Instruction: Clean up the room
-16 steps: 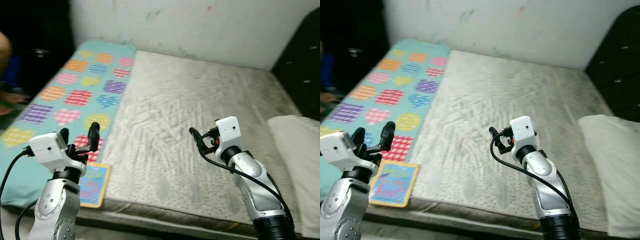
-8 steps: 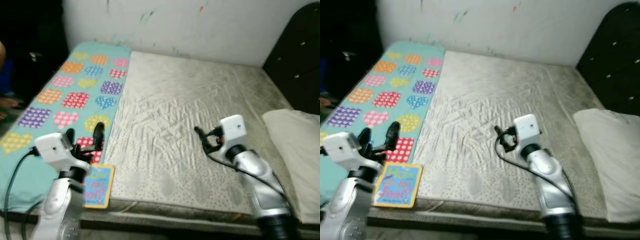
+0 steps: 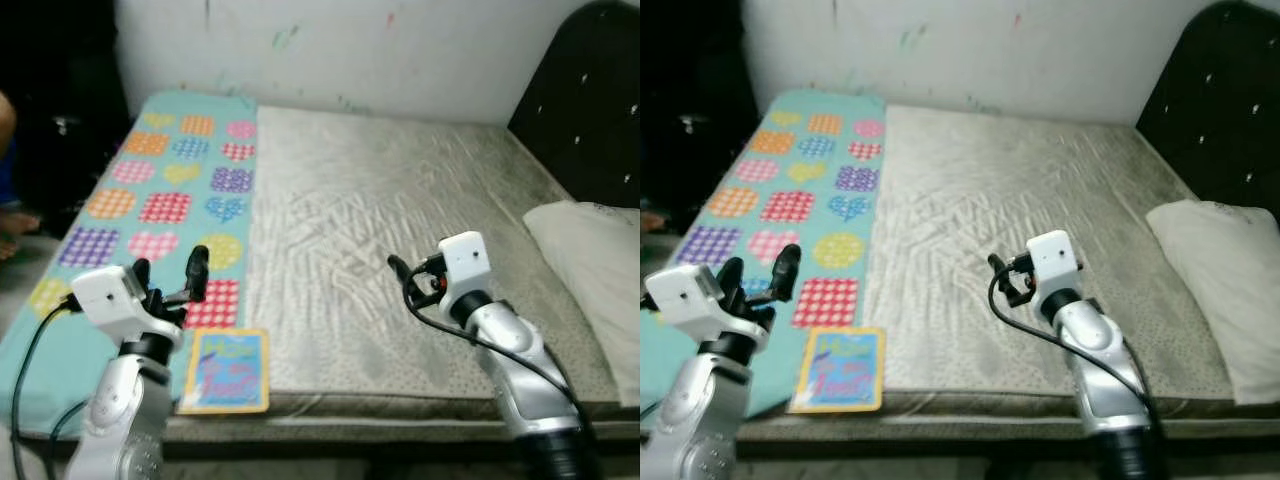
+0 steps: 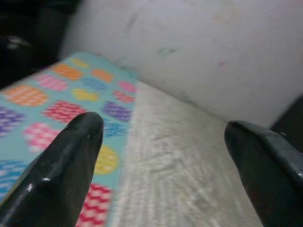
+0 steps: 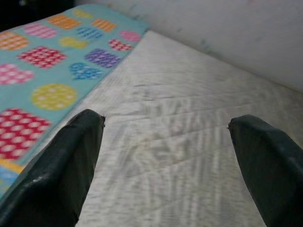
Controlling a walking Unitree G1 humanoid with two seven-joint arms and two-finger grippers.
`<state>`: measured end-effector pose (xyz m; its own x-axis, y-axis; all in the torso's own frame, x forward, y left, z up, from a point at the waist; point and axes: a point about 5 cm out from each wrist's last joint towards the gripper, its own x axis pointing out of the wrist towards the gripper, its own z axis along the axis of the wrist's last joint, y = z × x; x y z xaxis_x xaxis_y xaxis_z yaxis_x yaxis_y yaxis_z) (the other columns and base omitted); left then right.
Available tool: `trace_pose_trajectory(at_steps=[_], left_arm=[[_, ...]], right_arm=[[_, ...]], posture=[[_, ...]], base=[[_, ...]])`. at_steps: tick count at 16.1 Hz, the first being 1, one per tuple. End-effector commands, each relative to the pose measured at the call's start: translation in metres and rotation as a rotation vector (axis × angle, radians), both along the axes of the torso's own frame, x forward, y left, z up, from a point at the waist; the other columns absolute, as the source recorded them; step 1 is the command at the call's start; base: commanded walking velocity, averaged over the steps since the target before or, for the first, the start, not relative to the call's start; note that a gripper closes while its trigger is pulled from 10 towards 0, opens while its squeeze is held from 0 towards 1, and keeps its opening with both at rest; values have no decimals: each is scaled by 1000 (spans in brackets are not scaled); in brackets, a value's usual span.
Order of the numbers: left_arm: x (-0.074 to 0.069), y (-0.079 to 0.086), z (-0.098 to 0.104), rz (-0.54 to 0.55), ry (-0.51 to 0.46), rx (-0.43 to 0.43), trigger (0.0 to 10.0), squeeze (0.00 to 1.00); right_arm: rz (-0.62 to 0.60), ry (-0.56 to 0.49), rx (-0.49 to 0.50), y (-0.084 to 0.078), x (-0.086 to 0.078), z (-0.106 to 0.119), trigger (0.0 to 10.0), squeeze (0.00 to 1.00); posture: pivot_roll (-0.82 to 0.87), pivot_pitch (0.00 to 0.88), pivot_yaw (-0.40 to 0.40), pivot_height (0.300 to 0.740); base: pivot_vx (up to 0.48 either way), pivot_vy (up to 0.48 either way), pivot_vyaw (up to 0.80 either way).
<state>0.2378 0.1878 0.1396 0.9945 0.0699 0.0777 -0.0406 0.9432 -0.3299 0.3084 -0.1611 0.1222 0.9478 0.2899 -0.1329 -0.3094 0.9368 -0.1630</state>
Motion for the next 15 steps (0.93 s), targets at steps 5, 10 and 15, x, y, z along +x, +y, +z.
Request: trace_pose_trajectory(at_steps=[5,10,15], left_arm=[[0,2,0,21,10,-4,10000,0],[-2,1,8,-3,-59,5,10000,0],[-2,-1,9,-21,-73,5,10000,0]], right_arm=[[18,-33,-16,0,3,8,10000,0],[32,-40,-25,1,4,9,10000,0],[42,-45,-26,4,4,10,10000,0]], posture=[[-15,29,-93,740],[-16,27,-94,740],[-15,26,-94,740]], base=[[0,480,0],[0,87,0],[206,0,0]])
